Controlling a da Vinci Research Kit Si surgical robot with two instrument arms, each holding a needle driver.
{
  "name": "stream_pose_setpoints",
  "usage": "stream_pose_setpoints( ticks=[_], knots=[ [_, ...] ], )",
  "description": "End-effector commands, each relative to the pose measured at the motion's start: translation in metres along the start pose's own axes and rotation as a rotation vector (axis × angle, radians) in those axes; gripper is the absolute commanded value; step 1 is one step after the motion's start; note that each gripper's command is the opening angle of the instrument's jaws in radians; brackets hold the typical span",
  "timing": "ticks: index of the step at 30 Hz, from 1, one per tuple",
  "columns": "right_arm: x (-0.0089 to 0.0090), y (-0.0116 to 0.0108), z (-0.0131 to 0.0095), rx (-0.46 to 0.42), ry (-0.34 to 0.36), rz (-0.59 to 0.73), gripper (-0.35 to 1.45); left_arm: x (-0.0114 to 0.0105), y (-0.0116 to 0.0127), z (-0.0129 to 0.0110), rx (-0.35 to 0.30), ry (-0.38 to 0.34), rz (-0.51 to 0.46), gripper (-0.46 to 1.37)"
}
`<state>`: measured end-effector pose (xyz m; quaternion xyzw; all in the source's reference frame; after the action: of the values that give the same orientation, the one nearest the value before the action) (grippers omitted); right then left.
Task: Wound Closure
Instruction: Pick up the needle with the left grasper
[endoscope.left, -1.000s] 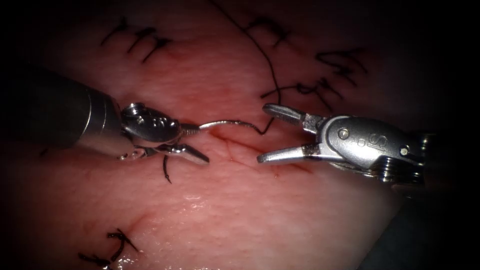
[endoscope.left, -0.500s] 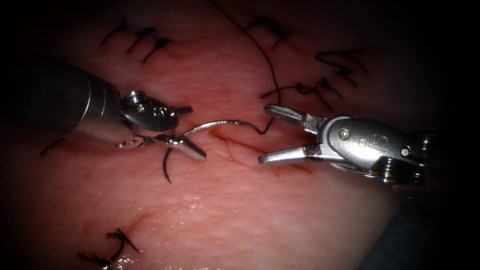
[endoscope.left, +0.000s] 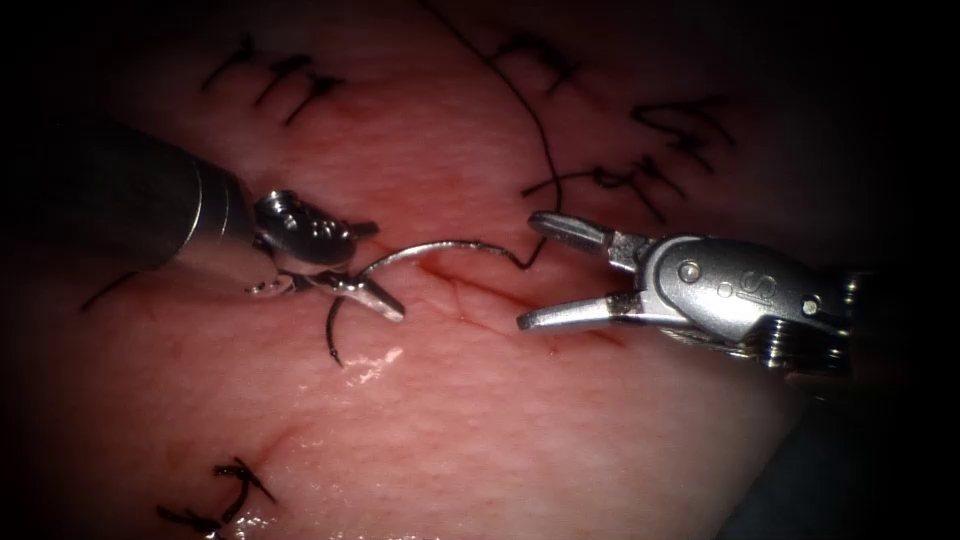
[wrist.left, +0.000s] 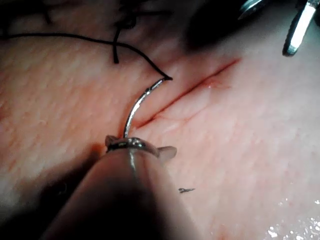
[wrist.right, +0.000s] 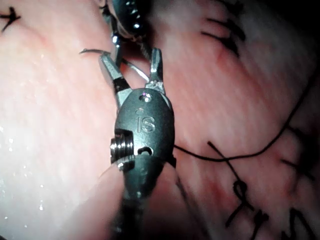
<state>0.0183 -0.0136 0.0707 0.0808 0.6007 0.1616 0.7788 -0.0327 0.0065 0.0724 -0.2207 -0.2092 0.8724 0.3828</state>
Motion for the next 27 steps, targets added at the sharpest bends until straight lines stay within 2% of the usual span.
stream_pose_setpoints(
  ticks=[1,5,6,12,14,22,27],
  knots=[
    [0.0,0.0,0.0,0.0,0.0,0.0,0.9,-0.0001,-0.0002,0.0002,-0.003,0.001,-0.007,0.78],
    [0.0,-0.0001,0.0,0.0,0.0,-0.001,0.9,-0.0009,-0.0009,0.0009,0.002,-0.003,-0.028,0.66],
    [0.0,-0.0001,0.0,0.001,0.0,-0.001,0.9,-0.0011,-0.0011,0.0011,0.006,-0.01,-0.035,0.56],
    [0.0,-0.0002,0.0,0.002,0.001,-0.001,0.9,-0.0018,-0.0018,0.0022,-0.002,-0.032,-0.096,0.42],
    [0.0,-0.0003,-0.0001,0.002,0.001,-0.001,0.9,-0.0021,-0.002,0.0026,-0.007,-0.035,-0.12,0.33],
    [0.0001,-0.0003,-0.0001,0.003,0.001,-0.001,0.9,-0.0024,-0.0022,0.0031,0.006,-0.085,-0.138,0.14],
    [0.0001,-0.0003,-0.0002,0.005,0.001,-0.001,0.9,-0.0025,-0.0023,0.0032,0.015,-0.106,-0.139,-0.32]
  ],
)
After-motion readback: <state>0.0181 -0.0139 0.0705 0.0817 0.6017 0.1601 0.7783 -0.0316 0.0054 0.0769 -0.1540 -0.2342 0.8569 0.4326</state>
